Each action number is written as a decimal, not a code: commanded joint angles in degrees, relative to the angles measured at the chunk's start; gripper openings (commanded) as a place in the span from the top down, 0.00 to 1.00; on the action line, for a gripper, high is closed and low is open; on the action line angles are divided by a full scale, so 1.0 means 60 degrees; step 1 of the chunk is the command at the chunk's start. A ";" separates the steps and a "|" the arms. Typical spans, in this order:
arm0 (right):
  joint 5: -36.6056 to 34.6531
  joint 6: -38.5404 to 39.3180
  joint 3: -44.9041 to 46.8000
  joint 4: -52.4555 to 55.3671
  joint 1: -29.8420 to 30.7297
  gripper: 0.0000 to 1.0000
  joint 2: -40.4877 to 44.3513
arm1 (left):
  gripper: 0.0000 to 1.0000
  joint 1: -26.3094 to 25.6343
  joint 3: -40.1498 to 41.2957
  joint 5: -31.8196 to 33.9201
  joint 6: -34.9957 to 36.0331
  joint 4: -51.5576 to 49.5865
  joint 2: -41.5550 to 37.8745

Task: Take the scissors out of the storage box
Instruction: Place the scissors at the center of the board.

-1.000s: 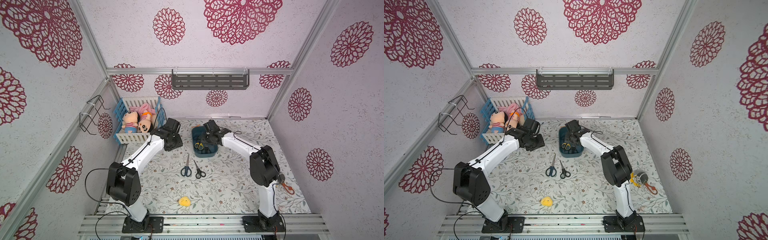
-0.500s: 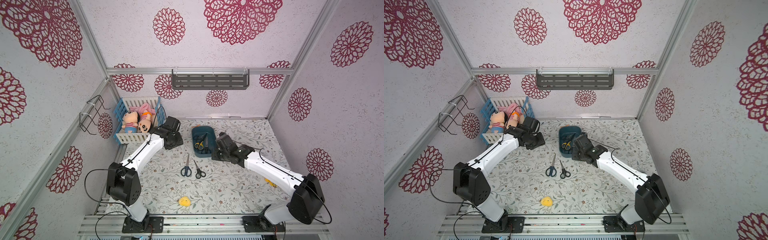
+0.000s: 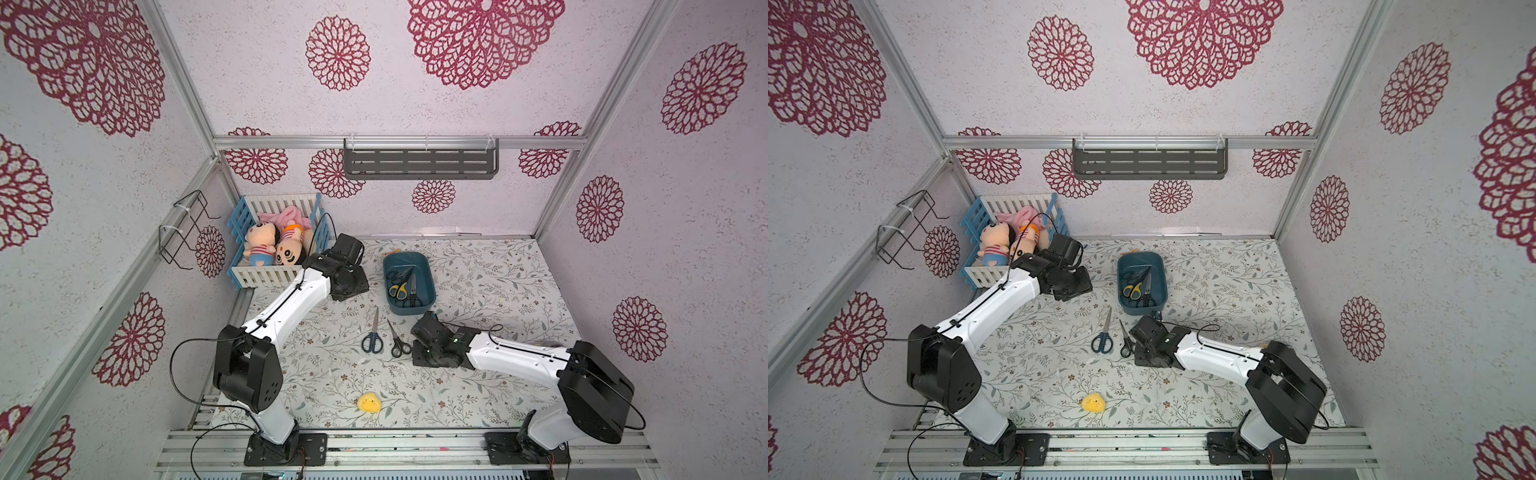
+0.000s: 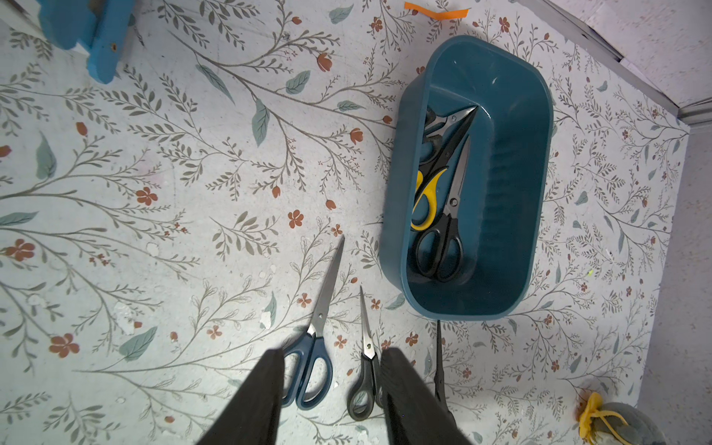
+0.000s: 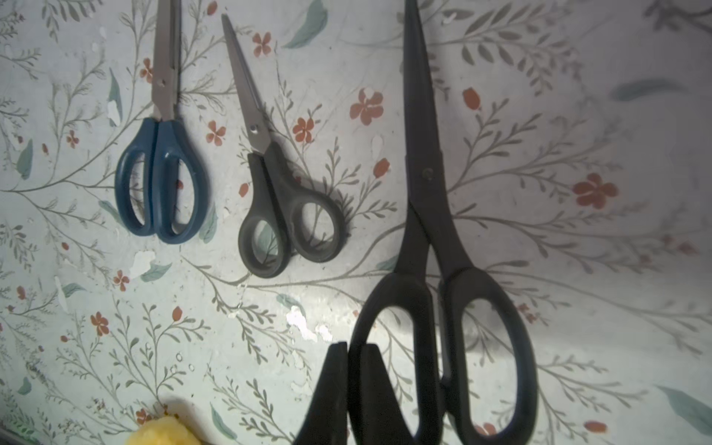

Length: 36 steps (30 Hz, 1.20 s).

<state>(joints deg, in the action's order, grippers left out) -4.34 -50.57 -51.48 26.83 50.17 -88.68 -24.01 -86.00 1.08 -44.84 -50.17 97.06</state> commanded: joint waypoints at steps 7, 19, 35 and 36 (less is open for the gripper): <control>-0.0659 0.0552 -0.0749 -0.0829 -0.0416 0.99 -0.0868 | 0.57 -0.0042 0.0503 0.0362 -0.0071 -0.0120 -0.0663; -0.0189 0.1034 -0.1044 -0.0838 -0.0833 0.97 -0.1484 | 0.57 -0.0047 0.0812 0.0478 -0.0148 0.0126 -0.0825; -0.0186 0.1328 -0.1740 -0.0382 -0.0811 0.77 -0.1317 | 0.57 -0.0041 0.0930 0.0478 -0.0177 0.0228 -0.0795; -0.0127 0.1411 -0.1800 -0.0433 -0.0778 0.77 -0.1239 | 0.57 -0.0041 0.0944 0.0464 -0.0191 0.0237 -0.0795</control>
<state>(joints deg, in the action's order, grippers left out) -5.48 -44.03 -60.25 23.88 45.39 -98.72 -24.01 -81.14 3.53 -45.69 -49.74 93.65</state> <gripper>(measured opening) 0.228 0.424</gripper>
